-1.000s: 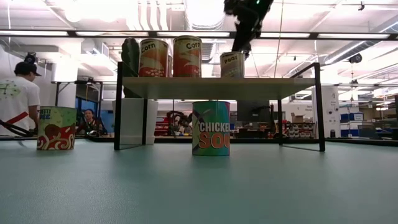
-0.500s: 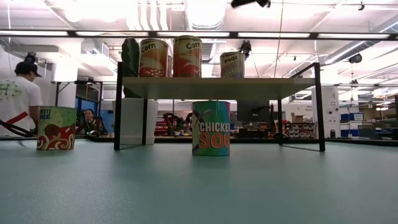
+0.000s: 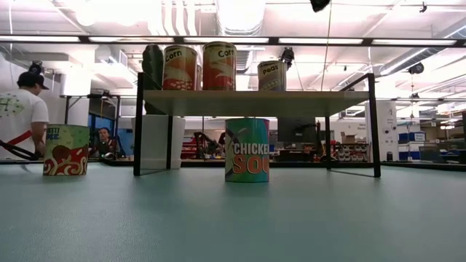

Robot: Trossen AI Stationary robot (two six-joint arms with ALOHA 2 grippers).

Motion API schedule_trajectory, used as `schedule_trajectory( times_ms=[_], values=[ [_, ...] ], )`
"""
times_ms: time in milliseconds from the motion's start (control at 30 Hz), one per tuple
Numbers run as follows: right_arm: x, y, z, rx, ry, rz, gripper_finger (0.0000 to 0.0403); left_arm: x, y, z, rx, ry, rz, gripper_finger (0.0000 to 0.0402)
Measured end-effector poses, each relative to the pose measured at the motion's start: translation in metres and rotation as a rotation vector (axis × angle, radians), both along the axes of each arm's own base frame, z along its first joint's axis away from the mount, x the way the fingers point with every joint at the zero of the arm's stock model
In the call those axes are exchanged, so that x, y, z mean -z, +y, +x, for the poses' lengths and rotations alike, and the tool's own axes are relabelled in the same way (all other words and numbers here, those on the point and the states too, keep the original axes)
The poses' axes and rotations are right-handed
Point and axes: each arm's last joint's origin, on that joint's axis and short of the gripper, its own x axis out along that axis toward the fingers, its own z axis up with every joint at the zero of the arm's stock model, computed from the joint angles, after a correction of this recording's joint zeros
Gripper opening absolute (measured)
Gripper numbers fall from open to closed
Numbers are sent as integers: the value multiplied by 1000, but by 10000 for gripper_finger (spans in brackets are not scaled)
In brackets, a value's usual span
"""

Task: Pick and place cans onto a shelf
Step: Adjust the cans on the shelf

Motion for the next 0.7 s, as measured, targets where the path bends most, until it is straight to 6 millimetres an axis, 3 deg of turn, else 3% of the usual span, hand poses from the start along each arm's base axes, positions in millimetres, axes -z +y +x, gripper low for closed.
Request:
schedule_trajectory(
  times_ms=[367,700],
  values=[
    [31,-3,-28,-2,-99,21,12,32,-14,19,-10,89,-70,94],
    [56,-1,-36,-69,-179,12,12,35,-13,18,-50,95,-263,94]
  ],
)
